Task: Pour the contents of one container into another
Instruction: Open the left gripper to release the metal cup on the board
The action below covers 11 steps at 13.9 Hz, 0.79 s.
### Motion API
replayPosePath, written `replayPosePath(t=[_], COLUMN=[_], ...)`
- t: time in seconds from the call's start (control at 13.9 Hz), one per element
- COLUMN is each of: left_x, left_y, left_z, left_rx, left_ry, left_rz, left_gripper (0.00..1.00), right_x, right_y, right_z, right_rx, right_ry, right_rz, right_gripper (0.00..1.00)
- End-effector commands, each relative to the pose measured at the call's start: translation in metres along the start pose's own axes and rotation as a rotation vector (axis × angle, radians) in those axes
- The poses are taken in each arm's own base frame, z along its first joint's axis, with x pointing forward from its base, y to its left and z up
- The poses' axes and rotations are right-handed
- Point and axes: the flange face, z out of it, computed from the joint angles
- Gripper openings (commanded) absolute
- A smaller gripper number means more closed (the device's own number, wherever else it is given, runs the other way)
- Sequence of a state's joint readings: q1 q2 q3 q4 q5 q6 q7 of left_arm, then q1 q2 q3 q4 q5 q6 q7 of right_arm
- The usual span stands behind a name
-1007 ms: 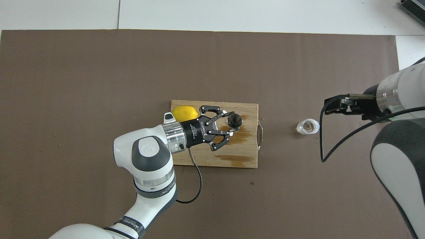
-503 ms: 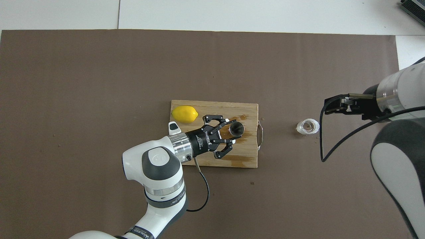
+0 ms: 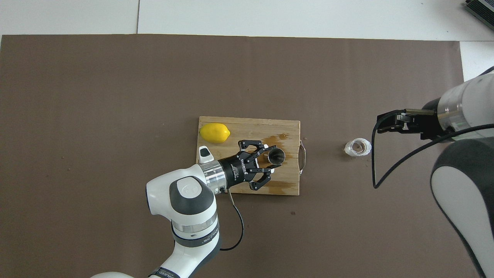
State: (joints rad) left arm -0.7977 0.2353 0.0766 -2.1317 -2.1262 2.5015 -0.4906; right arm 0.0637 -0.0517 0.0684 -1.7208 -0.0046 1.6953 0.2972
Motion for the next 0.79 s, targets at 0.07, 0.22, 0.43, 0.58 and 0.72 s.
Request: replayPosePath(t=[0.07,0.22,0.43,0.58,0.72], left_x=[0.001,0.002,-0.007,-0.011,-0.023], left_y=[-0.002,0.000,0.003,0.006,0.008], left_z=[-0.007,-0.008,-0.008,-0.011,-0.016], left_rx=[-0.023,-0.022,-0.012,-0.019,-0.024], left_ry=[0.008,0.009,-0.026,-0.034,-0.052], left_rz=[0.009,0.019,0.018,0.018,0.020], left_gripper=[0.46,0.71,1.00,1.00,1.00], right_x=[-0.006,-0.004,-0.001,-0.003,-0.004], right_y=[0.003,0.008,0.011,0.013,0.015], right_z=[-0.009,-0.011,-0.007,-0.002,-0.001], right_rx=[0.028,0.032,0.001,-0.007,-0.011], right_ry=[-0.012,0.005,0.017,0.008,0.006], right_rz=[-0.011,0.006,0.000,-0.006,-0.004], right_gripper=[1.00,1.00,1.00,1.00,1.00])
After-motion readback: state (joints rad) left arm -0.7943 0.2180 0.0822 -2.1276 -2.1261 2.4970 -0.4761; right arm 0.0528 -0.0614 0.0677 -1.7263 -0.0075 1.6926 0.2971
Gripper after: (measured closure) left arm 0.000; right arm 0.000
